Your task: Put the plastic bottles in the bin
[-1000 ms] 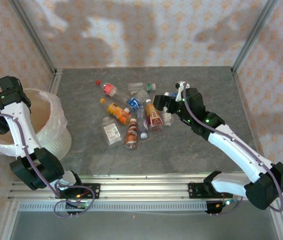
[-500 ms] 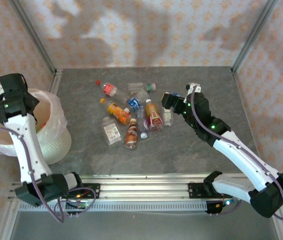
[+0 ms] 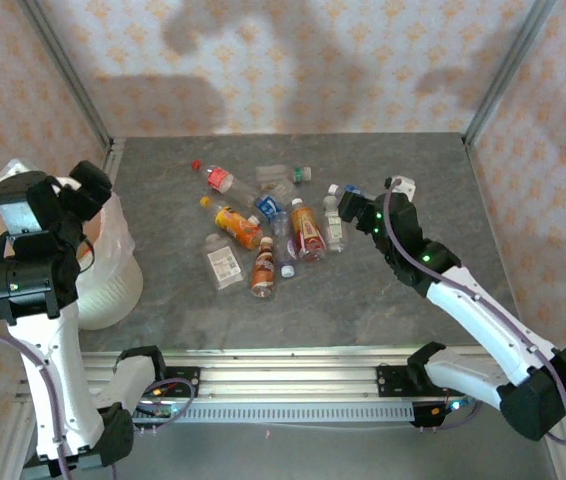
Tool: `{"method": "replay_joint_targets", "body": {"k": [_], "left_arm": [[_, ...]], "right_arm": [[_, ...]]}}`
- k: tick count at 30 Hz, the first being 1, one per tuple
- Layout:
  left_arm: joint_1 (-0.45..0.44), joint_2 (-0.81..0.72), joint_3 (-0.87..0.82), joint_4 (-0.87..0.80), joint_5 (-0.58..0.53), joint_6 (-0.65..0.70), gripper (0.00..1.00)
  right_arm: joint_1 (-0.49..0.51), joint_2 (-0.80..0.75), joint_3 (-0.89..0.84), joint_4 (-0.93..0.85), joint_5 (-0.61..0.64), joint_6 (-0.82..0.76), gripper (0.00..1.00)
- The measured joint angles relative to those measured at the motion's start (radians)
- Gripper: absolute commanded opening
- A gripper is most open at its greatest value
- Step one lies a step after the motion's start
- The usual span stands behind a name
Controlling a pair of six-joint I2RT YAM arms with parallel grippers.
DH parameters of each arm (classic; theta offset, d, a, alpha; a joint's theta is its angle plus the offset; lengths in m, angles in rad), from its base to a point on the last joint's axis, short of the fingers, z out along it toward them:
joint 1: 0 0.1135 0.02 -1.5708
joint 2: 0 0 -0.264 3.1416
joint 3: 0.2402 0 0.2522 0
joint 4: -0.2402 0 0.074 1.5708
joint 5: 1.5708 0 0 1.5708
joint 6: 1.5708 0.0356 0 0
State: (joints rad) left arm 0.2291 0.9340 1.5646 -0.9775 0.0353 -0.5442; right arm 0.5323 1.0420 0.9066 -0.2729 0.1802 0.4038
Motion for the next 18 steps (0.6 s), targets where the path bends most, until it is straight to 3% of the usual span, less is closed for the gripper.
{"method": "replay_joint_targets", "body": {"k": [11,14,18], "left_arm": [[-0.362,0.093,-0.021,0.13,0.082,-0.061,0.99],[-0.426,0.155,-0.022,0.163,0.091,-0.062,0.99],[-0.446,0.184,-0.043,0.207,0.112,-0.069,0.99]], "right_arm": [[-0.217,0.035,-0.039,-0.108,-0.013,0.003,1.0],[-0.301,0.082,-0.039,-0.125,-0.072,-0.016,0.98],[-0.358,0.212,0.007,-0.169,-0.131,-0.045,0.95]]}}
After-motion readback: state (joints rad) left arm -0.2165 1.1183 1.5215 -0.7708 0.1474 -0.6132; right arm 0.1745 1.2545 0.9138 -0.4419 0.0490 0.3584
